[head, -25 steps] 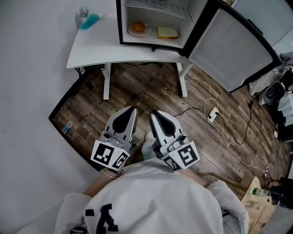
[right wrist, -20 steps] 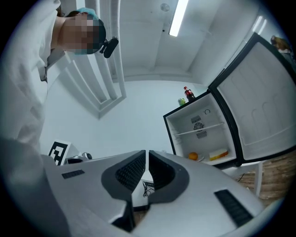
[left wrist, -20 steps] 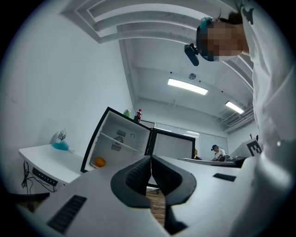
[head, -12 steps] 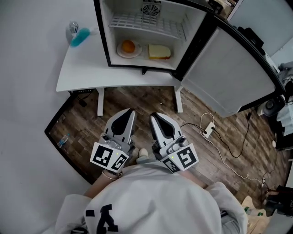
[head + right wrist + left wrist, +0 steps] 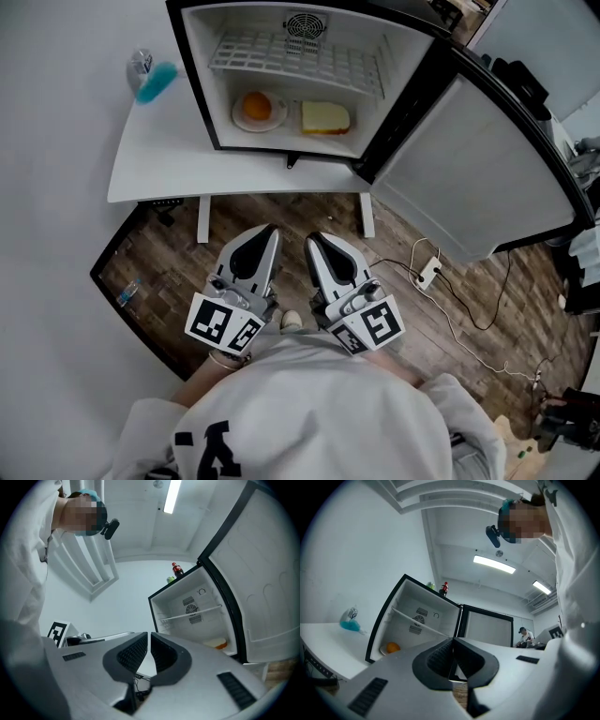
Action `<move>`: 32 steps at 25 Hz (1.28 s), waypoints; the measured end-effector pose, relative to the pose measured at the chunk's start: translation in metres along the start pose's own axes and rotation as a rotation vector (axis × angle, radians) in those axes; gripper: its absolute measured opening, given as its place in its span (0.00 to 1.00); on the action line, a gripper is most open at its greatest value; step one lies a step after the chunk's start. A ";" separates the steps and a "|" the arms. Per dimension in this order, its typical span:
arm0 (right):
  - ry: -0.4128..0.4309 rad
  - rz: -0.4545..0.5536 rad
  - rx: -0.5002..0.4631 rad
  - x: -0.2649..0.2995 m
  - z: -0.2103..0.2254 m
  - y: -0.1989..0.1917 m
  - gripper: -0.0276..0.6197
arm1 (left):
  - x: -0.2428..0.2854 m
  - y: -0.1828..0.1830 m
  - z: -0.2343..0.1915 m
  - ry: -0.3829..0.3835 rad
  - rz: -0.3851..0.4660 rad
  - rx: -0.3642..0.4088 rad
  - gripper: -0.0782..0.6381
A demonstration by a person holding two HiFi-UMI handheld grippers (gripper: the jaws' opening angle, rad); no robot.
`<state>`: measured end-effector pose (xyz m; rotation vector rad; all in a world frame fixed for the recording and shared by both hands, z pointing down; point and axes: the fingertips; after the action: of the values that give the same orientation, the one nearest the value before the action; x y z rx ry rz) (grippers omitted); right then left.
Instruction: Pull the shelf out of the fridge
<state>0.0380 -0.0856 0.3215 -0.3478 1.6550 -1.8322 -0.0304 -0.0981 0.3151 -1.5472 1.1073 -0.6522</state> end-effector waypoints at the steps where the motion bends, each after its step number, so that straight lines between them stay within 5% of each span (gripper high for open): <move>1: 0.002 0.000 0.004 0.003 0.002 0.000 0.10 | 0.003 0.001 -0.003 0.001 0.000 -0.007 0.12; 20: 0.055 -0.008 0.077 -0.001 0.024 -0.013 0.10 | 0.021 -0.013 0.000 0.065 -0.024 0.015 0.12; 32: 0.019 -0.011 0.023 0.045 0.078 -0.013 0.10 | 0.088 -0.016 -0.033 0.000 -0.009 -0.008 0.12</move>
<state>0.0454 -0.1746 0.3380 -0.3317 1.6466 -1.8662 -0.0167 -0.1911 0.3266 -1.5605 1.1047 -0.6548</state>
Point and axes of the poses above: the fingertips, and each gripper's own axes: x forward along the fingers, z to its right, y out of its top, and after that the axes turned 11 degrees about y, right-handed
